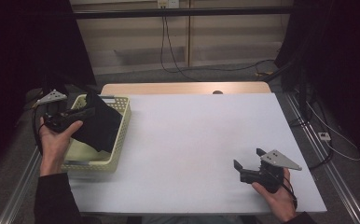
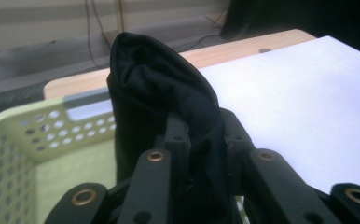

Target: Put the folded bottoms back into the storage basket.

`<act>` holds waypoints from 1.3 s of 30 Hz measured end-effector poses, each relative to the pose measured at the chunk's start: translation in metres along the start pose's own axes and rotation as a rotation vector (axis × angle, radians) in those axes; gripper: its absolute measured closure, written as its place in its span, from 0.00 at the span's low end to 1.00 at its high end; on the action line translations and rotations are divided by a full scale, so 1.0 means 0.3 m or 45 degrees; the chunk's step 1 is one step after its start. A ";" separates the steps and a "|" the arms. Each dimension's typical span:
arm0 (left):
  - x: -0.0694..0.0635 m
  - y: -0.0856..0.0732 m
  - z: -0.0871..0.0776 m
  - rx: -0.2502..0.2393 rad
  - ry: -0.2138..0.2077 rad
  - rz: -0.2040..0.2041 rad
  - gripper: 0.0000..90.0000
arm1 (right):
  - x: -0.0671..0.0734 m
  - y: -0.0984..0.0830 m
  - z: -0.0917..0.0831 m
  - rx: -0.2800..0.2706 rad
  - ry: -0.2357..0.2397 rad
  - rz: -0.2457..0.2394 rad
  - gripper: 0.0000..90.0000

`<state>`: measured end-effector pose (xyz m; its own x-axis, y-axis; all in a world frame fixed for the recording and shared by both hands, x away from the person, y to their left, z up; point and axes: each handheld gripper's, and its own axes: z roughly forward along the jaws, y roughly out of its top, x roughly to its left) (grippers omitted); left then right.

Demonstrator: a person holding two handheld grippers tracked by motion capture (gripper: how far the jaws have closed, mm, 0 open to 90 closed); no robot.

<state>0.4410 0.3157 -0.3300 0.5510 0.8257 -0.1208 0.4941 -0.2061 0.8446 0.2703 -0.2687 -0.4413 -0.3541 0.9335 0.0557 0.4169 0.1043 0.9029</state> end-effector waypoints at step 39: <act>0.047 -0.046 0.142 0.083 0.101 0.020 0.85 | -0.001 -0.002 0.001 0.006 -0.002 -0.001 0.06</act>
<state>0.4706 0.3079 -0.3654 0.5057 0.8604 -0.0638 0.5299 -0.2513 0.8100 0.2704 -0.2689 -0.4420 -0.3527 0.9341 0.0545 0.4208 0.1064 0.9009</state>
